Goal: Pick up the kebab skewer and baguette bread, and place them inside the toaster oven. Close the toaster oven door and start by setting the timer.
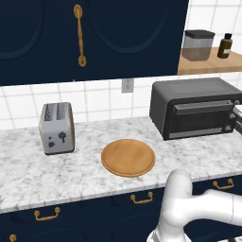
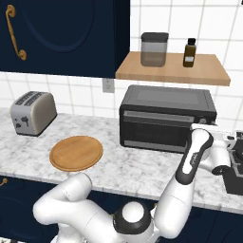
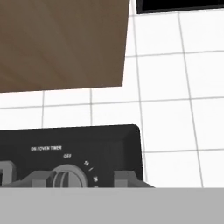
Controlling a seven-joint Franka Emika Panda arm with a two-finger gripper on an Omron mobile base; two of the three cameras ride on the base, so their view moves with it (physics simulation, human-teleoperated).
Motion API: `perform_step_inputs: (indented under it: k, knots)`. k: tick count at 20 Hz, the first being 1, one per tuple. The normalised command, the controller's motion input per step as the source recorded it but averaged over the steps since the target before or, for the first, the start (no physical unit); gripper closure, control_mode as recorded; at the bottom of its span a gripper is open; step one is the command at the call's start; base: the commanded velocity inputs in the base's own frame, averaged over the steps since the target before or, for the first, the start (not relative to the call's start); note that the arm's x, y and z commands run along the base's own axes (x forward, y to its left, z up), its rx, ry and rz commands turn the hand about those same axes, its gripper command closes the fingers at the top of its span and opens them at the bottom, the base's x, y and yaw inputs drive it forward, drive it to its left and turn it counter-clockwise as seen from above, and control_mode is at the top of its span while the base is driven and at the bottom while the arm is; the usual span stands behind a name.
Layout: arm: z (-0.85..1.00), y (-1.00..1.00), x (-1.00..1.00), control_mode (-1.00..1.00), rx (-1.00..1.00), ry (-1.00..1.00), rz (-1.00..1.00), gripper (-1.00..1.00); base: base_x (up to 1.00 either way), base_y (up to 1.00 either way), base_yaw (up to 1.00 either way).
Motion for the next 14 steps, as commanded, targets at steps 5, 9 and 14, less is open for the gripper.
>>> perform_step_inputs:
  k: [5,9,14]
  knots:
    - [0.00,-0.09,0.00,-1.00,0.00,0.00,-0.11,1.00,0.00,0.00,0.00]
    - [0.04,-0.03,-0.12,-1.00,0.00,0.00,-0.01,1.00,0.00,0.00,0.00]
    - [0.11,0.00,-0.22,-1.00,0.00,0.00,0.00,1.00,0.00,0.00,0.00]
